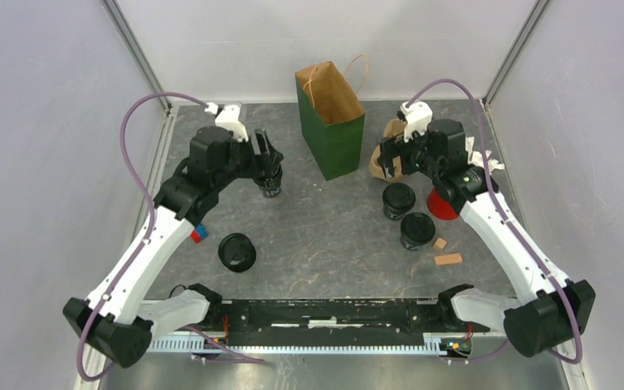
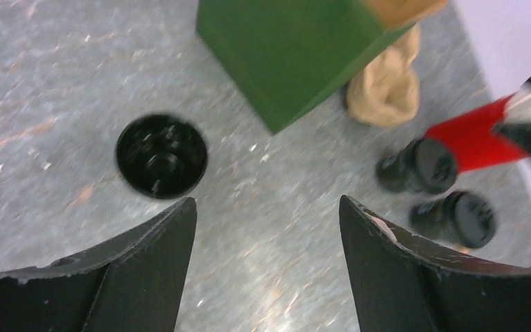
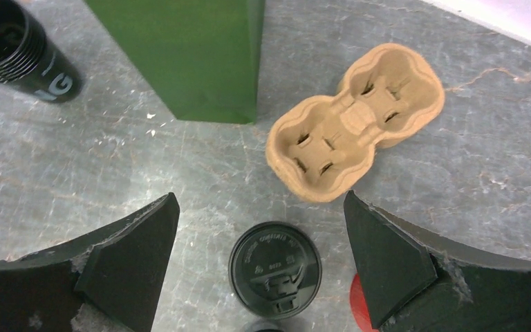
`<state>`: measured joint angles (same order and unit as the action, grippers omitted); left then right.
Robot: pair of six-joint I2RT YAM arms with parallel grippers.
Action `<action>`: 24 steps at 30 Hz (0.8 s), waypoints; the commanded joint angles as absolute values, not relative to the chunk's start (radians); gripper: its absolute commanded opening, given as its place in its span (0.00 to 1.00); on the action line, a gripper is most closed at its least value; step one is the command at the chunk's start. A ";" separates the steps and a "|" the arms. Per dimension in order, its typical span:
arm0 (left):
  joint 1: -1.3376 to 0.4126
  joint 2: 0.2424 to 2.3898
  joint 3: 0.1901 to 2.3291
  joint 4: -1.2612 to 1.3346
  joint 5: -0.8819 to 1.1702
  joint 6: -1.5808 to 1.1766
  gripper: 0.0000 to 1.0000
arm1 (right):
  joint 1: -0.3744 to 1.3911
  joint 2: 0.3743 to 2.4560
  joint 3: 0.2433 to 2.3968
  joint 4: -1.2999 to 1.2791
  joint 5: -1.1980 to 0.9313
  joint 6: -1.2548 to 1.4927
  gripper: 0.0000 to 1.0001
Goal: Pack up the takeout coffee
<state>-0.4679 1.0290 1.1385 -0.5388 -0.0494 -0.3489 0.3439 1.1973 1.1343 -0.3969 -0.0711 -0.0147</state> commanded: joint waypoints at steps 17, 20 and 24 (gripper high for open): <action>-0.505 1.583 1.549 -0.153 -0.115 -0.539 0.84 | 0.354 1.015 0.933 -0.234 -0.167 0.104 0.98; -0.505 1.657 1.625 -0.183 -0.146 -0.526 0.82 | 0.353 1.071 0.962 -0.249 -0.195 0.107 0.98; -0.509 1.744 1.730 -0.248 -0.197 -0.512 0.76 | 0.353 1.102 0.972 -0.246 -0.244 0.107 0.98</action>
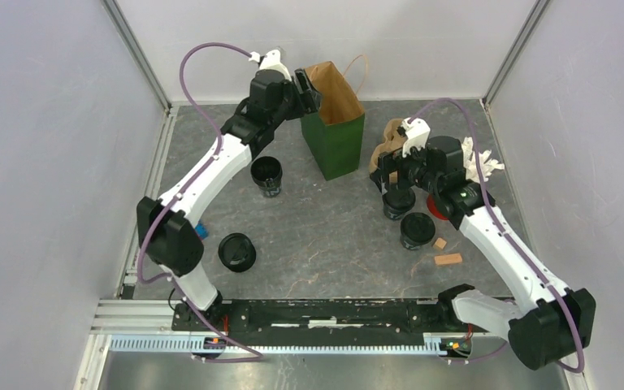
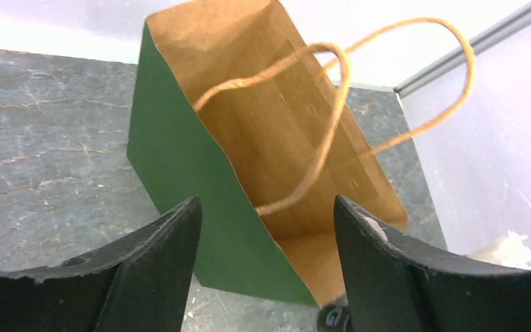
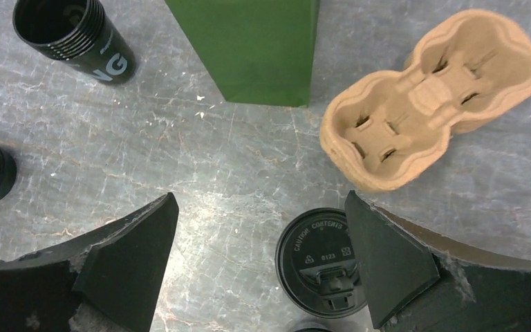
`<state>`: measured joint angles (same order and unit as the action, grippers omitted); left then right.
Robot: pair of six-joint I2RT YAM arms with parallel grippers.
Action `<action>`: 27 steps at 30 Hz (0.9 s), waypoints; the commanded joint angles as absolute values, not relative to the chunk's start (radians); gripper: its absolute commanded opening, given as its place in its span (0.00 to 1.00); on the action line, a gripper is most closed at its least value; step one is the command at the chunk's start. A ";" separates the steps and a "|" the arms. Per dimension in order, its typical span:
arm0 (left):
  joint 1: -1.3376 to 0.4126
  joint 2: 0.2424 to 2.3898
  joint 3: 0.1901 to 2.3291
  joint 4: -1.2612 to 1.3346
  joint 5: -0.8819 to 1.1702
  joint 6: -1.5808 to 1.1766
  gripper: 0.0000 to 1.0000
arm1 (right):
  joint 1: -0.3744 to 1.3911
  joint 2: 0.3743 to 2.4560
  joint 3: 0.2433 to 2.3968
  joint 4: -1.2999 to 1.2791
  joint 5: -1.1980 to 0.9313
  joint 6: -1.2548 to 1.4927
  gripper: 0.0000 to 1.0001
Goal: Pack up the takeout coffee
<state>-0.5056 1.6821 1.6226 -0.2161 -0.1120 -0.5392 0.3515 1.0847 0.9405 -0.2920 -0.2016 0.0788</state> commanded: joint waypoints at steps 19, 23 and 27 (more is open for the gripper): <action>-0.532 1.803 1.798 -0.324 -0.210 -0.385 0.18 | 0.353 1.047 0.960 -0.277 -0.226 0.054 0.97; -0.532 1.733 1.766 -0.355 -0.133 -0.347 0.03 | 0.353 1.032 0.972 -0.281 -0.156 0.084 0.96; -0.532 1.652 1.716 -0.386 -0.057 -0.300 0.02 | 0.353 1.018 0.977 -0.270 -0.102 0.111 0.96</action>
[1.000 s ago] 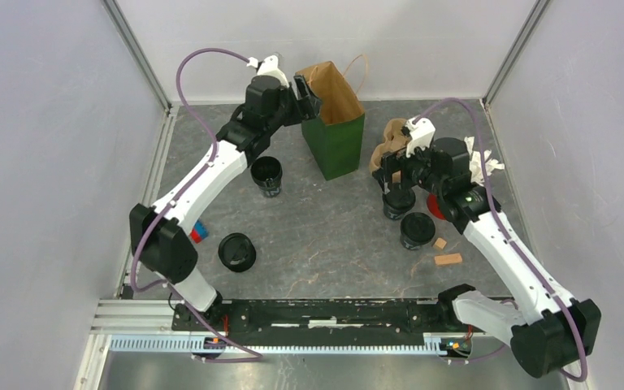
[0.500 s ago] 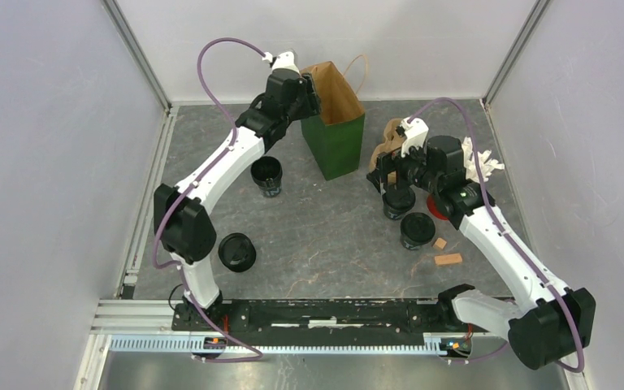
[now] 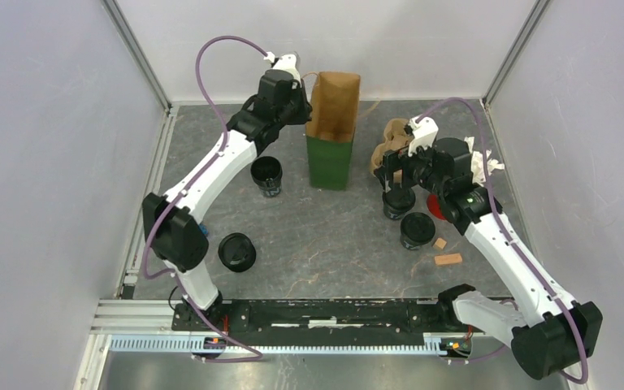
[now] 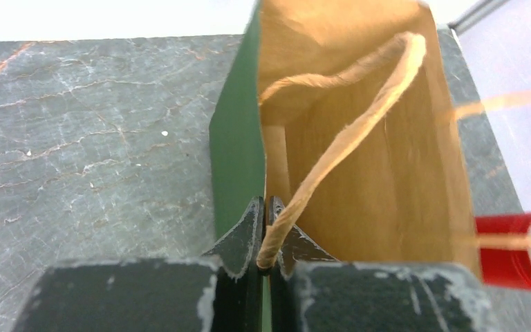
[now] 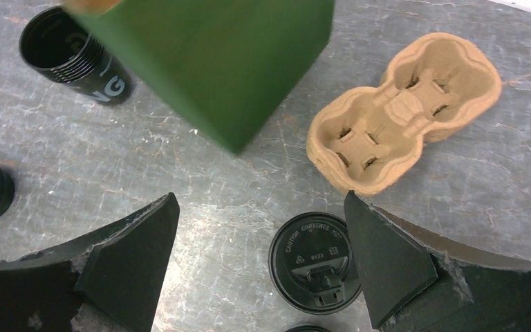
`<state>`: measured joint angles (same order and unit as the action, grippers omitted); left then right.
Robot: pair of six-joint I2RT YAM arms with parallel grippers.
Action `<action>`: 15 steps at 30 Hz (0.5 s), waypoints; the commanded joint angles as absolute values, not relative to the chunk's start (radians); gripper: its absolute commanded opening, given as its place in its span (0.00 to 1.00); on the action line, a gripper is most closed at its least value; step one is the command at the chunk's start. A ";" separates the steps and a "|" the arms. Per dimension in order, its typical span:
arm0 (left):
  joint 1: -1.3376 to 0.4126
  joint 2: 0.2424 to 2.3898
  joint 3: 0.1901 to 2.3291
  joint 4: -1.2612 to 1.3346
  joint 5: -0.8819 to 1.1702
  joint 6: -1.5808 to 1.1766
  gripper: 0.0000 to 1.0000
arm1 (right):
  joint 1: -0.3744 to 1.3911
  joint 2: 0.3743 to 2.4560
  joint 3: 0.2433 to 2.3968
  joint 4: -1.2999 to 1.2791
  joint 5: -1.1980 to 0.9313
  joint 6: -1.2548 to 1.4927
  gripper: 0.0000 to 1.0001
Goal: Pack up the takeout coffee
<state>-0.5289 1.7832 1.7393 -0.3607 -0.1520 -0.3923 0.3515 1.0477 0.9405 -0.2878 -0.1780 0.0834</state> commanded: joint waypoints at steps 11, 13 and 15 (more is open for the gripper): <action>-0.533 1.399 1.555 -0.592 0.217 -0.214 0.02 | 0.352 1.024 1.063 -0.266 0.074 0.137 0.96; -0.533 1.343 1.502 -0.579 0.278 -0.224 0.02 | 0.350 1.041 1.078 -0.253 0.103 0.145 0.96; -0.533 1.289 1.435 -0.543 0.314 -0.254 0.02 | 0.345 1.073 1.106 -0.257 0.131 0.152 0.96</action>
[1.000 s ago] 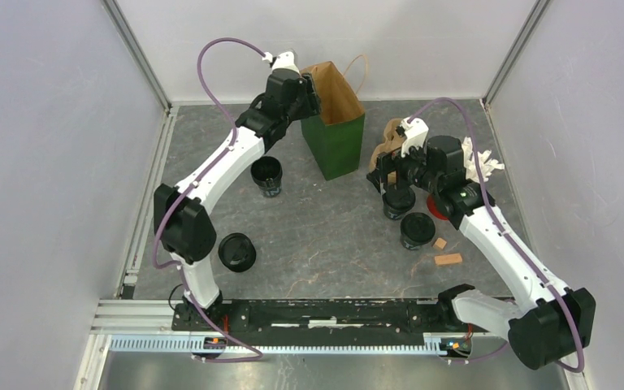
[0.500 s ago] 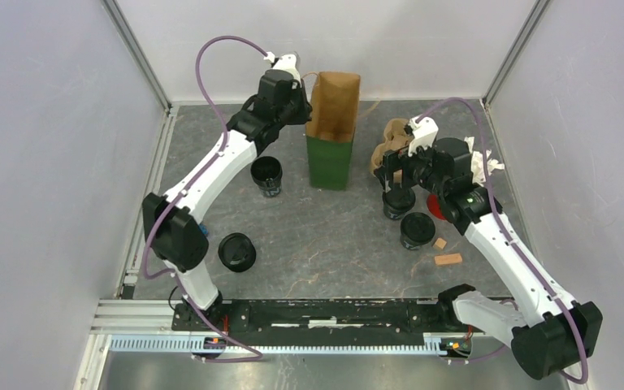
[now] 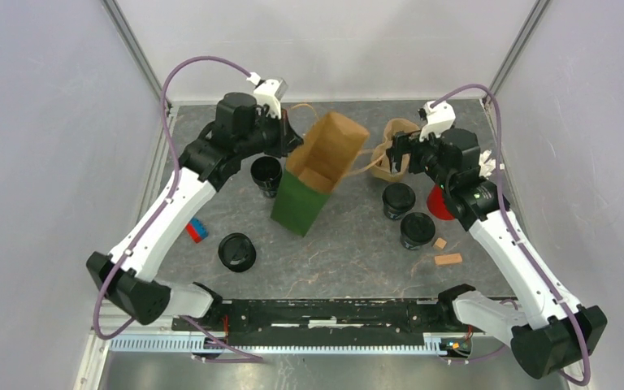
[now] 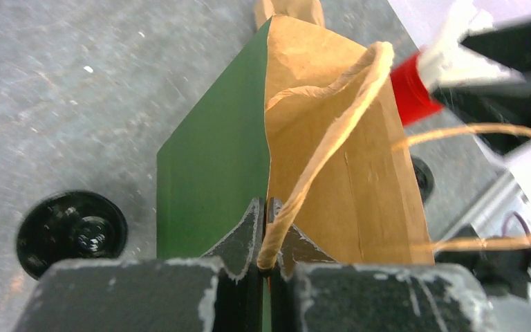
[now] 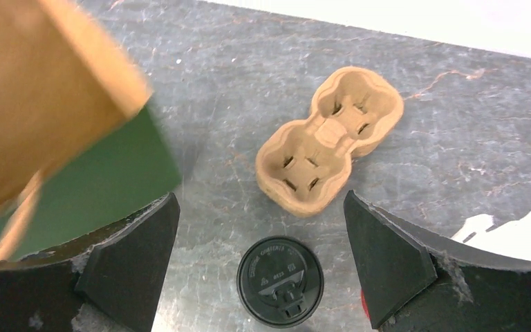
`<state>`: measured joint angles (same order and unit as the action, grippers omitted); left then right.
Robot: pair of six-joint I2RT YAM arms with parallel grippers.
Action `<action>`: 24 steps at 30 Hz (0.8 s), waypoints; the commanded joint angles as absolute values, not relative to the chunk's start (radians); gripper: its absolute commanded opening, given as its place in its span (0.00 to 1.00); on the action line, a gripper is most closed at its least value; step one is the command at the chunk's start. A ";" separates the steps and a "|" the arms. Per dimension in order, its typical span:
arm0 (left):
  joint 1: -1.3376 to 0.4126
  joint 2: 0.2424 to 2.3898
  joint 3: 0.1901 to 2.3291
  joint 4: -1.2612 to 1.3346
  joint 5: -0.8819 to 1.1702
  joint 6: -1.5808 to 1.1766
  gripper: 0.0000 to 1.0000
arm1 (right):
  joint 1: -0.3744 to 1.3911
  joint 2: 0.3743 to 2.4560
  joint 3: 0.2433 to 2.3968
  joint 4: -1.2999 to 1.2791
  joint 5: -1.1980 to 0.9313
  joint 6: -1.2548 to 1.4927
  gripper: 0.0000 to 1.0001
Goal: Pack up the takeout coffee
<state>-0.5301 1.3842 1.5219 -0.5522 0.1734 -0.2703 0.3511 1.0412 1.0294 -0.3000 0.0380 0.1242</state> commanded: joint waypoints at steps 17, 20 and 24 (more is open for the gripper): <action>-0.532 1.086 1.107 -0.324 0.525 -0.360 0.16 | 0.331 1.466 1.228 -0.229 0.280 0.234 0.78; -0.532 1.069 1.085 -0.338 0.534 -0.322 0.34 | 0.331 1.515 1.200 -0.202 0.314 0.238 0.72; -0.533 1.045 1.073 -0.368 0.518 -0.261 0.57 | 0.323 1.585 1.218 -0.191 0.353 0.229 0.65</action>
<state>-0.5301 1.0908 1.0817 -0.3946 0.4908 -0.3222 0.3347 1.5433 1.2053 -0.2447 0.2779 0.2207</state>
